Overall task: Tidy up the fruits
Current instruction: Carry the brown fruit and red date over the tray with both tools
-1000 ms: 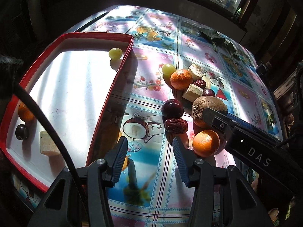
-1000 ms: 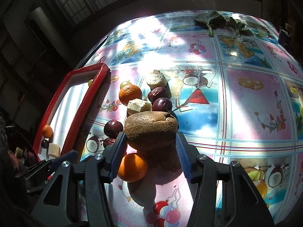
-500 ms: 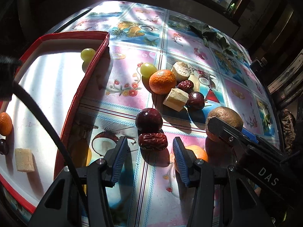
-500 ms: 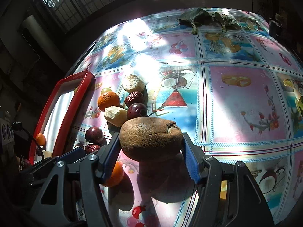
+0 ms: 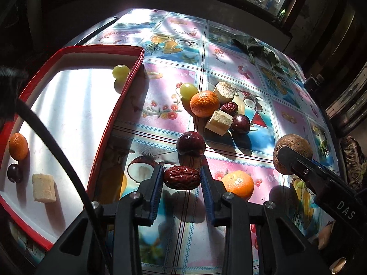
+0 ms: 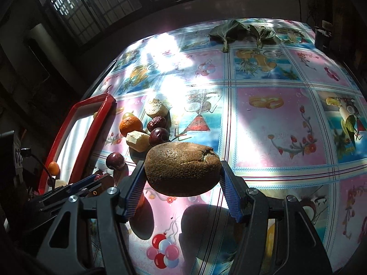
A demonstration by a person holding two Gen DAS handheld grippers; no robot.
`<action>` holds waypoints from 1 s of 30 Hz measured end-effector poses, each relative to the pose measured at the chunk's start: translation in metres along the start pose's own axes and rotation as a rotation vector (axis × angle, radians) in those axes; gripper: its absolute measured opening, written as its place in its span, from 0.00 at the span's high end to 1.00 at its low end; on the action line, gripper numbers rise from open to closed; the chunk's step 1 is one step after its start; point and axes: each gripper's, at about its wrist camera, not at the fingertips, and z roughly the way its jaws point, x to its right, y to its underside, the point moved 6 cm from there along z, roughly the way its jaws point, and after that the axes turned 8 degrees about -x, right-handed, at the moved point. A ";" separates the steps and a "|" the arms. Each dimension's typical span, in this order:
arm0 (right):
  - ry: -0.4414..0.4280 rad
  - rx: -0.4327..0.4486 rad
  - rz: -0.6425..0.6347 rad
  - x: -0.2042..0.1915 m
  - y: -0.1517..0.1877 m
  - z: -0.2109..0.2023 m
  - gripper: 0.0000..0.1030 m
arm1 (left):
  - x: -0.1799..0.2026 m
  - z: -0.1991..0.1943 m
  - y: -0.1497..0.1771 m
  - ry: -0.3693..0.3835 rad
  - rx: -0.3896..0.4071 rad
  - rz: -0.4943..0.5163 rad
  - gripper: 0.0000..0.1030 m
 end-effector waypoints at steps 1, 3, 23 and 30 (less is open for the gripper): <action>0.001 0.004 -0.004 -0.002 0.001 -0.002 0.38 | -0.002 -0.004 0.001 -0.004 0.008 -0.002 0.69; 0.003 0.009 -0.011 -0.005 0.002 -0.005 0.38 | -0.005 -0.013 0.002 -0.014 0.027 -0.004 0.69; -0.001 0.035 -0.096 -0.050 0.021 -0.027 0.38 | -0.037 -0.055 0.015 -0.091 0.126 -0.036 0.69; -0.004 0.036 -0.126 -0.066 0.025 -0.030 0.38 | -0.053 -0.065 0.018 -0.091 0.144 -0.064 0.69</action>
